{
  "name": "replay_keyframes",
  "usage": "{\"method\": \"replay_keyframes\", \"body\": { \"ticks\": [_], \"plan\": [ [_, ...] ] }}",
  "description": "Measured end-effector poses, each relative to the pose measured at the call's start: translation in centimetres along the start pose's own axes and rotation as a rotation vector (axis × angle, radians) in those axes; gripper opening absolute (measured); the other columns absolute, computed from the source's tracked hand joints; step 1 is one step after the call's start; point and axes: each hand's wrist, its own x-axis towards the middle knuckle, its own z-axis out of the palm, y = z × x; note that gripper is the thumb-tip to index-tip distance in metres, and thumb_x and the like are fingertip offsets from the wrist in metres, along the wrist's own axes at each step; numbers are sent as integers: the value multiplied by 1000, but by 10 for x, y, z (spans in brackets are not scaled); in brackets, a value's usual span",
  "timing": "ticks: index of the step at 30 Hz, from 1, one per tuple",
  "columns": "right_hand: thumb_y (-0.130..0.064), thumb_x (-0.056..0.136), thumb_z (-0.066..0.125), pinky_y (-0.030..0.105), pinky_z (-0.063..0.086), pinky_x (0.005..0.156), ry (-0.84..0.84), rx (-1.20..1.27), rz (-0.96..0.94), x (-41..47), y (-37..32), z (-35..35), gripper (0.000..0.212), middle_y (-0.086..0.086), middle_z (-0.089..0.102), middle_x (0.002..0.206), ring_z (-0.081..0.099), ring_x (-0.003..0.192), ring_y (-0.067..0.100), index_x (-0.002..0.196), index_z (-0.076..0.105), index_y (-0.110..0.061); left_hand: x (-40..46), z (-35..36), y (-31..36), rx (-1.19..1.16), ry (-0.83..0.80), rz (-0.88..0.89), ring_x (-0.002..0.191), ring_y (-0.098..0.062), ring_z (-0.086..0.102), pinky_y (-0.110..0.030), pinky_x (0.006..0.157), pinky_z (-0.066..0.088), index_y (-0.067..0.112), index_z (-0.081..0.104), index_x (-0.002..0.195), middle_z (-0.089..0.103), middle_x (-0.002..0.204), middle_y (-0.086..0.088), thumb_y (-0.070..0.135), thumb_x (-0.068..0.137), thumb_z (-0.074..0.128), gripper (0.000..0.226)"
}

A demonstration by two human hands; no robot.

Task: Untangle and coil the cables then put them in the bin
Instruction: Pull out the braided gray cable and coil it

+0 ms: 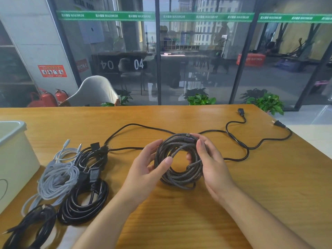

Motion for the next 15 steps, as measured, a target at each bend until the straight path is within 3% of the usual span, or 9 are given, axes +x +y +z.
{"method": "replay_keyframes", "body": {
  "ticks": [6, 9, 11, 15],
  "plan": [
    [-42, 100, 56, 28, 50, 85, 25, -87, -142, -2, -2, -2, 28, 0, 66, 89, 60, 86, 12, 122, 67, -30, 0, -1, 2, 163, 204, 98, 124, -1, 57, -26, 97, 49, 36, 58, 134, 64, 128, 24, 49, 90, 74, 48],
    [-41, 99, 61, 27, 51, 97, 1, -226, -234, -4, -2, -4, 29, -14, 69, 113, 65, 109, 5, 127, 62, -35, -1, 2, 7, 167, 202, 100, 119, -1, 60, -24, 93, 51, 34, 59, 134, 66, 124, 21, 49, 92, 65, 46],
    [-40, 98, 65, 31, 50, 104, -45, -358, -305, -6, 0, -3, 34, -12, 64, 129, 61, 124, 11, 131, 59, -39, -2, 7, 10, 112, 140, 57, 119, 0, 61, -27, 96, 53, 34, 57, 139, 67, 127, 18, 52, 93, 57, 50],
    [-34, 89, 79, 25, 52, 101, -239, -529, -353, -13, 6, 1, 52, -16, 60, 130, 61, 125, 12, 136, 57, -35, -3, 10, 13, -55, 114, -87, 113, 2, 65, -26, 94, 55, 33, 55, 140, 72, 122, 13, 60, 94, 44, 55]
  ]
}}
